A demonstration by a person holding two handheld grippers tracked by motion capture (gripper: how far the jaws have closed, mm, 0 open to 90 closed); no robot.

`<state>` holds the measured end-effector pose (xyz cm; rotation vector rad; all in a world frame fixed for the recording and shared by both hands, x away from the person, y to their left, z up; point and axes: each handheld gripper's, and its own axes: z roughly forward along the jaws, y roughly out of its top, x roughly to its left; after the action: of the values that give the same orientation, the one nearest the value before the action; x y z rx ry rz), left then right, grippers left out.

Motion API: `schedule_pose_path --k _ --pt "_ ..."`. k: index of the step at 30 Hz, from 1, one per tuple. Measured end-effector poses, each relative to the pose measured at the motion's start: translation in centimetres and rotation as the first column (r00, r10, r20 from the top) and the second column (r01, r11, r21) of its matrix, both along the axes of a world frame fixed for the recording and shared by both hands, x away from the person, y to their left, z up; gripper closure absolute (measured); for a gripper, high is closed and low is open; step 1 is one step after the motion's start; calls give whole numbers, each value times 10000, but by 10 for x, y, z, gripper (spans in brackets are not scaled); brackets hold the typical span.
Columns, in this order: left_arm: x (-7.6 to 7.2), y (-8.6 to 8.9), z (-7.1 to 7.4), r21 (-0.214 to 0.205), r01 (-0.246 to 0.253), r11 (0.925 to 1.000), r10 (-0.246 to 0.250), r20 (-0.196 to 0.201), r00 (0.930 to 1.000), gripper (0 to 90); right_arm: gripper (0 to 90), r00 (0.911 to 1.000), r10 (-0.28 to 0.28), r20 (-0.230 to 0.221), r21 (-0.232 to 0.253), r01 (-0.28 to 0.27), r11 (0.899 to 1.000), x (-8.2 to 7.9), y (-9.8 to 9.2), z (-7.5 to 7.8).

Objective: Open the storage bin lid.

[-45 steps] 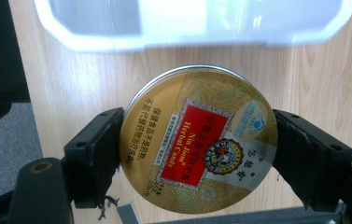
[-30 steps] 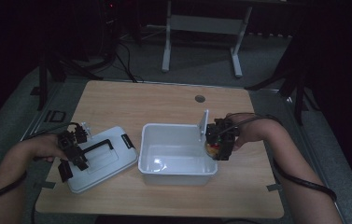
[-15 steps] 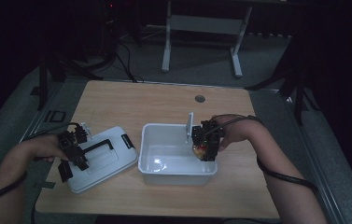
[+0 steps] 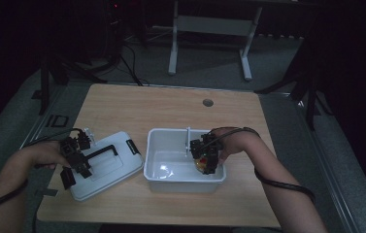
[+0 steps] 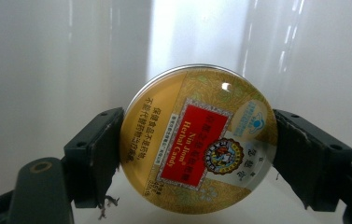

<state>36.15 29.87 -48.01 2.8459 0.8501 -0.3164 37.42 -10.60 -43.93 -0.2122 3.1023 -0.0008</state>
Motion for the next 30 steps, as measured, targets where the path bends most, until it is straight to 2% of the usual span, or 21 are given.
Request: schedule_pose_path --k 6,9,15,20,21,26,27,30 --pt "0 0 -2 28 37 10000 -36 -61 10000 272 206 9997 65 -247 -99 -68 9999 1 4 -14" --pt "0 -1 -3 9 74 10000 -74 -75 9999 272 206 9992 -15 -400 -393 -1 9992 2 7 -24" --pt "0 -1 -5 3 69 10000 -69 -101 9999 272 206 9990 -297 -340 -871 266 9958 7 7 -36" --pt "0 0 -6 -19 21 10000 -21 -138 9999 272 206 9986 -518 -105 -1034 504 9934 11 7 -42" --pt "1 1 -7 -96 -36 9999 35 -146 9999 272 206 9981 -609 53 -1148 611 9915 12 7 -46" --pt "1 0 -8 -29 26 10000 -26 -148 9999 272 206 9979 -642 61 -1142 645 9914 13 7 -50" --pt "1 0 -7 -22 -5 10000 5 -140 9999 272 205 9973 -730 -96 -1145 715 9908 13 7 -52" --pt "0 1 -7 43 -8 10000 8 -150 9999 272 205 9987 -452 -235 -1153 422 9924 12 7 -53"
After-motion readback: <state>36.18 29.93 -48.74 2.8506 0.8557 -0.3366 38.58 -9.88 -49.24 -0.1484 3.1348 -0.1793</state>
